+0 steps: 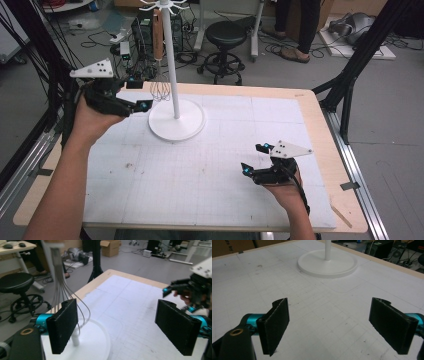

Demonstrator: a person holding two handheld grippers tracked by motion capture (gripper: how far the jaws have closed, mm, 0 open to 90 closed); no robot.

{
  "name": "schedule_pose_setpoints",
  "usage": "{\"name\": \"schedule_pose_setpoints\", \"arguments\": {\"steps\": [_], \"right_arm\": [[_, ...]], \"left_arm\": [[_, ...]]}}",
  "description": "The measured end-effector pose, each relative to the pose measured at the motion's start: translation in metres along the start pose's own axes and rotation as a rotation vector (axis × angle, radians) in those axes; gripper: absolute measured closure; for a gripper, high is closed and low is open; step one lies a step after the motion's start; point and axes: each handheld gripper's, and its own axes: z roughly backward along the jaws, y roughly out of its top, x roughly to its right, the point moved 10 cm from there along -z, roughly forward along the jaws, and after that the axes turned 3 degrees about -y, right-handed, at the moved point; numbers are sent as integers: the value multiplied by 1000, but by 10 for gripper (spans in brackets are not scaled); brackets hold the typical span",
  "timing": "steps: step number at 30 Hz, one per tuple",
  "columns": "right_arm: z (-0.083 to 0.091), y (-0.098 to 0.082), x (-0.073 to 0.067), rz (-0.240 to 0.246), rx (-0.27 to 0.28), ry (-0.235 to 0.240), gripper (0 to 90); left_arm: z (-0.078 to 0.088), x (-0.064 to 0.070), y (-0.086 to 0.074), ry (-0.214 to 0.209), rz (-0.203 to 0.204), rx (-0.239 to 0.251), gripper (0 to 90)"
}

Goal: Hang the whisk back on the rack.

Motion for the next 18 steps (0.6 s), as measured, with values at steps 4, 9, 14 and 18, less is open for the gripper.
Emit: {"name": "schedule_pose_setpoints", "arguments": {"steps": [4, 9, 14, 18], "right_arm": [[1, 1, 1, -1, 6, -1, 156], [2, 1, 4, -9, 11, -5, 156], [3, 0, 6, -16, 14, -7, 156], [2, 0, 6, -17, 13, -7, 156]], "left_arm": [[-3, 18, -22, -33, -17, -7, 146], [-9, 30, -47, -52, -23, -24, 113], [-10, 36, -71, -59, -7, -27, 83], [-6, 36, -89, -48, 21, -11, 76]]}}
